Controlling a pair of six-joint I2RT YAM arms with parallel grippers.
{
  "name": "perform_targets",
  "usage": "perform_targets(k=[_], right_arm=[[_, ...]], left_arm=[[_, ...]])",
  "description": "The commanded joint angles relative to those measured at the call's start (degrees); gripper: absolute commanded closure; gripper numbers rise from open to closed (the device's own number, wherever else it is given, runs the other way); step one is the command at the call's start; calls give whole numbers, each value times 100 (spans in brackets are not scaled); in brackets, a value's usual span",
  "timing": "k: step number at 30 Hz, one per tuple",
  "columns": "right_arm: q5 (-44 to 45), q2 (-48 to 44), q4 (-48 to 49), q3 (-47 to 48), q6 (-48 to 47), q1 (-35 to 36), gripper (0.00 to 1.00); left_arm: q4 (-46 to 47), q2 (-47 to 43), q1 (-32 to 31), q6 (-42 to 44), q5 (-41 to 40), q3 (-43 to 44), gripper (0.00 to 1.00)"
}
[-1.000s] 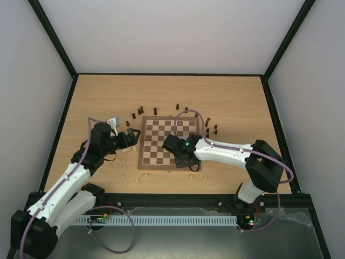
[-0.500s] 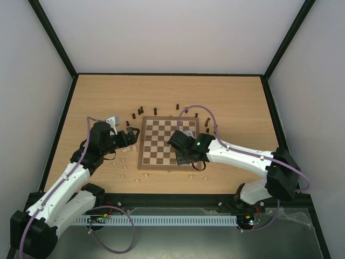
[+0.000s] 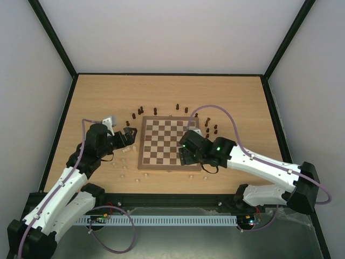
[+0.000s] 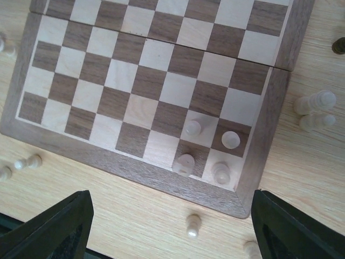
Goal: Set up the chess pieces on the board
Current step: Pick up the chess piece at the center of the board.
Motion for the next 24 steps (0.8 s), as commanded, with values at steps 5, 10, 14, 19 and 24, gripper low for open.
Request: perform_targets(k=[5, 10, 14, 19, 24], right_arm=[[-262, -425, -79, -432, -84, -29, 1], [-358, -592, -137, -579, 16, -30, 1], [-384, -678, -119, -776, 127, -23, 1], [-437, -644, -15, -985, 277, -22, 0], [-369, -470, 60, -1123, 445, 66, 17]], left_arm=[[-490, -465, -20, -132, -40, 69, 0], [-537, -591, -21, -210, 34, 6, 0], [-509, -606, -19, -206, 31, 16, 0], [-427, -492, -23, -170, 77, -2, 1], [-342, -429, -22, -135, 118, -2, 1]])
